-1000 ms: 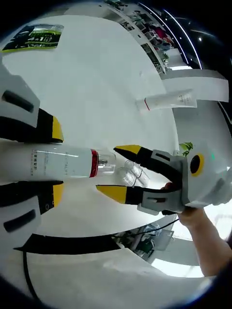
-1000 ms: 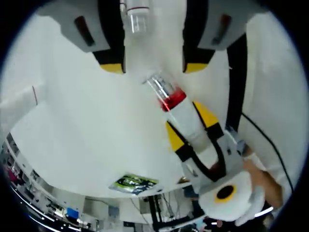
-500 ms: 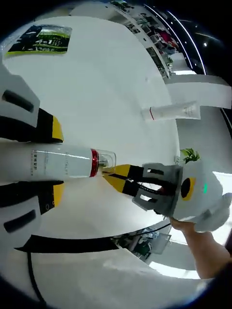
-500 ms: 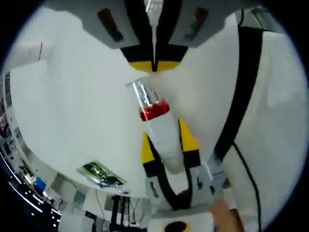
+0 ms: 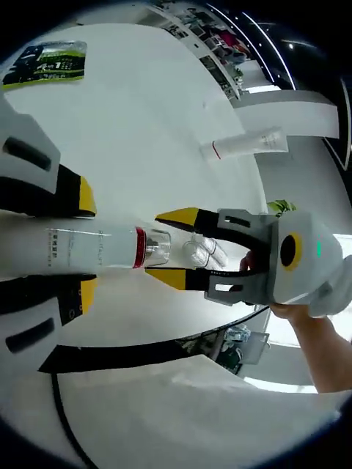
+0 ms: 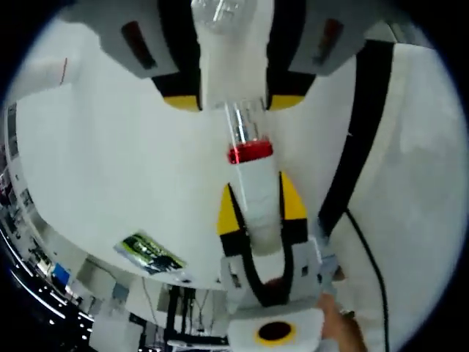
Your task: Arrange the skincare products in the storage area until every visible bottle or jar stands upright without overlapping.
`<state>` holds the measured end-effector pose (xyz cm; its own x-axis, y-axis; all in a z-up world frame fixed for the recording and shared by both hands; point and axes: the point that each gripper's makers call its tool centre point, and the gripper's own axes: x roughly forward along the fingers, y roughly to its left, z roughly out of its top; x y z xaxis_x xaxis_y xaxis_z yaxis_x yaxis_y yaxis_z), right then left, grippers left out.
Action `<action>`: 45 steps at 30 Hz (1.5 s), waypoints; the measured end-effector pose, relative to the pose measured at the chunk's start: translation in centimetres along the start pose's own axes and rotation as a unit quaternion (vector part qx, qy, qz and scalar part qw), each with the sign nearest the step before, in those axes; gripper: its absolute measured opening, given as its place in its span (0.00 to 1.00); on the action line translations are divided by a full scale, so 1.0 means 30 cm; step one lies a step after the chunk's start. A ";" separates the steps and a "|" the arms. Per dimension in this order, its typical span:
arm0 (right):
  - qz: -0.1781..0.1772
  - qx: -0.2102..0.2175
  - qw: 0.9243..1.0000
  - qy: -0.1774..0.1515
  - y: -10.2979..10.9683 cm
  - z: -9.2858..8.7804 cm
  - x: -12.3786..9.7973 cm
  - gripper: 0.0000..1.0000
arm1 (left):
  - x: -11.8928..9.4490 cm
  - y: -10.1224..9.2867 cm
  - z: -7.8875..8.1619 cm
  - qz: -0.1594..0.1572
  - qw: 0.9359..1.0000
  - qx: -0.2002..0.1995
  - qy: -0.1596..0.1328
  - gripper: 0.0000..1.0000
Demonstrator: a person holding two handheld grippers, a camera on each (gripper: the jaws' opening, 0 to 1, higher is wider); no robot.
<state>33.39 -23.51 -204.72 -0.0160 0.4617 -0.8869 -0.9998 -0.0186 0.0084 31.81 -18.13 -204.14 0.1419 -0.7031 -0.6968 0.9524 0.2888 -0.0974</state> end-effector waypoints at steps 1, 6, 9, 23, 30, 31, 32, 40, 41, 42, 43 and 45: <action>0.004 -0.007 1.000 0.002 0.007 0.002 0.005 0.33 | 0.000 -0.002 0.001 -0.001 1.000 -0.001 -0.001 0.27; 0.007 -0.028 1.000 0.010 0.028 0.013 0.041 0.27 | 0.003 -0.016 0.000 -0.003 1.000 0.005 -0.003 0.27; -0.001 -0.040 0.999 0.017 0.021 0.016 0.042 0.26 | 0.001 -0.009 -0.011 0.002 1.000 0.002 -0.001 0.27; -0.009 -0.077 0.996 0.050 0.028 0.079 -0.096 0.24 | -0.007 -0.022 0.018 0.005 1.000 0.014 -0.023 0.29; -0.042 -0.124 0.989 0.063 -0.005 0.171 -0.220 0.23 | -0.021 0.019 0.082 0.028 0.998 0.043 -0.047 0.29; -0.046 -0.133 0.988 0.063 -0.010 0.198 -0.243 0.23 | -0.025 0.027 0.097 0.032 0.997 0.045 -0.055 0.29; -0.049 -0.145 0.986 0.065 -0.015 0.211 -0.253 0.23 | -0.026 0.031 0.106 0.033 0.997 0.042 -0.059 0.29; -0.050 -0.193 0.978 0.067 -0.010 0.311 -0.292 0.23 | -0.036 0.052 0.138 0.051 0.994 0.043 -0.084 0.28; -0.045 -0.198 0.977 0.061 -0.003 0.334 -0.296 0.23 | -0.039 0.050 0.140 0.050 0.994 0.041 -0.088 0.28; -0.041 -0.199 0.978 0.057 0.003 0.348 -0.295 0.23 | -0.040 0.048 0.140 0.050 0.994 0.040 -0.089 0.28; -0.037 -0.200 0.978 0.052 0.007 0.363 -0.295 0.23 | -0.043 0.046 0.140 0.052 0.994 0.041 -0.092 0.28; -0.030 -0.203 0.978 0.043 0.012 0.390 -0.291 0.23 | -0.047 0.045 0.141 0.054 0.993 0.033 -0.097 0.28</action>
<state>33.01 -17.16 -191.58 0.0612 0.3975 -0.9156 -0.9114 -0.3517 -0.2136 34.02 -19.51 -200.28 0.2880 -0.7842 -0.5496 0.9433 0.3312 0.0217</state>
